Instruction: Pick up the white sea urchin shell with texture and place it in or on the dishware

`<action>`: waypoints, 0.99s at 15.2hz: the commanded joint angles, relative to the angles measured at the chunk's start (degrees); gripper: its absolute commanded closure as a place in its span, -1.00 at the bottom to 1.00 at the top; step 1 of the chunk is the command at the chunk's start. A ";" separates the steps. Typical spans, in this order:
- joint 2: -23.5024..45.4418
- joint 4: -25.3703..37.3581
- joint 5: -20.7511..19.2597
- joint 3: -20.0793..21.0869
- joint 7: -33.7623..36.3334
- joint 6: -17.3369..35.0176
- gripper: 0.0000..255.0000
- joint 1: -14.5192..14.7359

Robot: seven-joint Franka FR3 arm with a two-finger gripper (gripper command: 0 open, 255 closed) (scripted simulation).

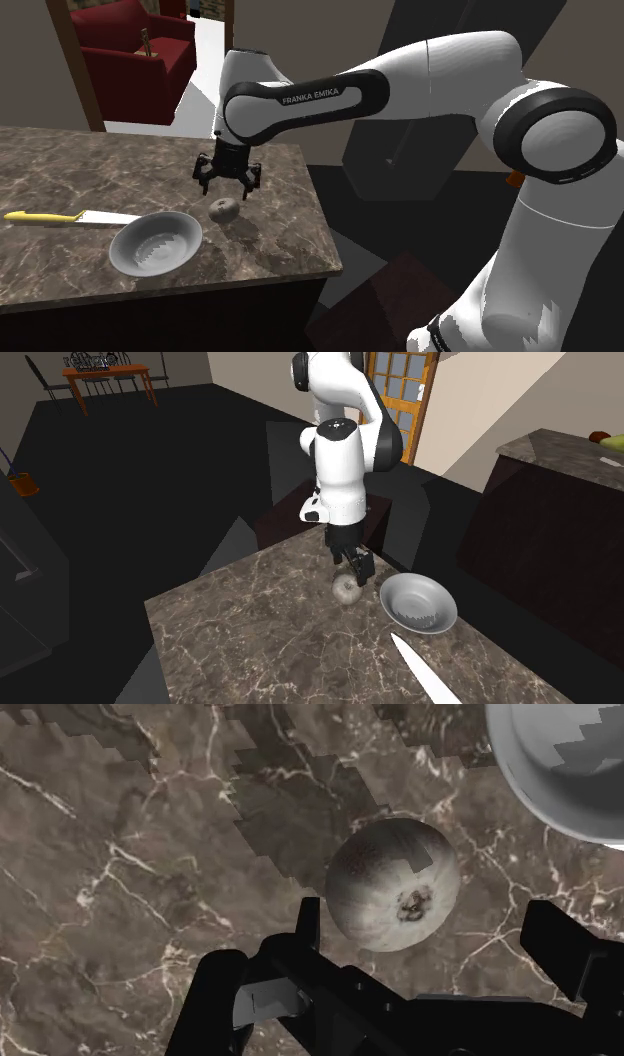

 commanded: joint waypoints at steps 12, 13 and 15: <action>2.17 -4.58 1.33 0.14 -1.15 5.80 -1.00 -0.26; 2.17 -4.58 1.33 0.14 -1.15 5.80 -1.00 -0.26; 2.17 -4.58 1.33 0.14 -1.15 5.80 -1.00 -0.27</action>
